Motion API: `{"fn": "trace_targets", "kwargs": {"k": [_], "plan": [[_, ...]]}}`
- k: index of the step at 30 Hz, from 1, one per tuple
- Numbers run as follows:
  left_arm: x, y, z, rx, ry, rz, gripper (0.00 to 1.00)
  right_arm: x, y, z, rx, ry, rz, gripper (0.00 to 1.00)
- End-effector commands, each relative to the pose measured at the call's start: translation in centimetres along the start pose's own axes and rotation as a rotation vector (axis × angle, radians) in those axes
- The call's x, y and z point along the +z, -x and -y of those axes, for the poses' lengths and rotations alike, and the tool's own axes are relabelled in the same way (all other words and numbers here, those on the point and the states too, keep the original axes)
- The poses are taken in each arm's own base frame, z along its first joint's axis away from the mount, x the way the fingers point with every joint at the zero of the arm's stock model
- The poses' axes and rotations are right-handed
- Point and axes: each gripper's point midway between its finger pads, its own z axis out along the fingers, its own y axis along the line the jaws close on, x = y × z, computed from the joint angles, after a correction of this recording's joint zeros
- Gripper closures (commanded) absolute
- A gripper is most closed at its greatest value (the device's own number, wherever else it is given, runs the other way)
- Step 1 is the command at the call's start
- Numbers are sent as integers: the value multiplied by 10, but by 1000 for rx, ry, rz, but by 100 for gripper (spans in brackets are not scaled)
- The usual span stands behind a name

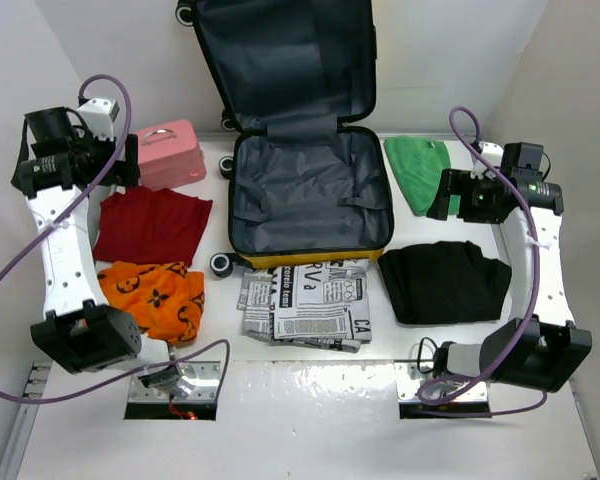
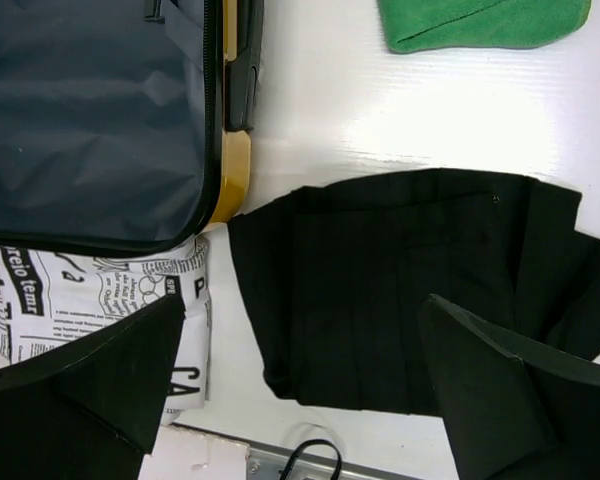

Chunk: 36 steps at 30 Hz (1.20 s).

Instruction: Pack the luggage

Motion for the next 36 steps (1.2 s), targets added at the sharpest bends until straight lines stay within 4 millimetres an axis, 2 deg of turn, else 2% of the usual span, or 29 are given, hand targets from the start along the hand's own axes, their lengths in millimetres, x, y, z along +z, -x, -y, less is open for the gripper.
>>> {"fn": "trace_targets", "kwargs": {"k": [1,2,3,4,5,6,7,8,9,11,12,15,16,21,23,26,30,32,36], "plan": [[19,9,-16,53,12,-12,2,2,7,-5,-21,22,16,0],[23,10,-21,90,20,-20,2,5,6,-5,-12,26,5,0],[24,23,-27,126,30,4,4,6,6,-6,-15,32,3,0],[39,20,-35,146,38,-27,7,7,7,-7,-20,36,1,0],[44,22,-43,162,63,-39,10,8,7,-8,-20,40,-2,0],[51,28,-51,199,78,-36,16,11,6,-8,-19,42,-11,0],[50,44,-58,229,78,3,19,13,7,-8,-18,46,-12,0],[64,41,-62,249,54,-11,22,14,8,-10,-24,52,-13,0],[69,55,-65,336,47,44,27,16,9,-13,-25,59,-17,0],[78,60,-71,448,37,76,36,22,8,-15,-17,67,-30,0],[82,71,-78,507,69,121,44,27,7,-14,-10,68,-41,0],[97,73,-72,662,43,126,54,36,7,-18,-6,83,-65,0],[100,77,-72,732,35,135,54,37,9,-19,-5,84,-62,0],[121,80,-48,899,-47,164,58,54,5,-25,7,102,-101,0],[140,69,-33,967,-90,135,59,59,5,-25,9,102,-109,0],[153,63,-24,976,-128,134,60,65,6,-25,18,105,-122,0],[174,51,-10,971,-193,129,55,68,8,-27,18,102,-122,0],[185,43,-4,969,-218,115,49,70,11,-26,15,102,-121,0],[203,48,0,974,-191,127,44,75,9,-26,35,102,-144,0]]}}
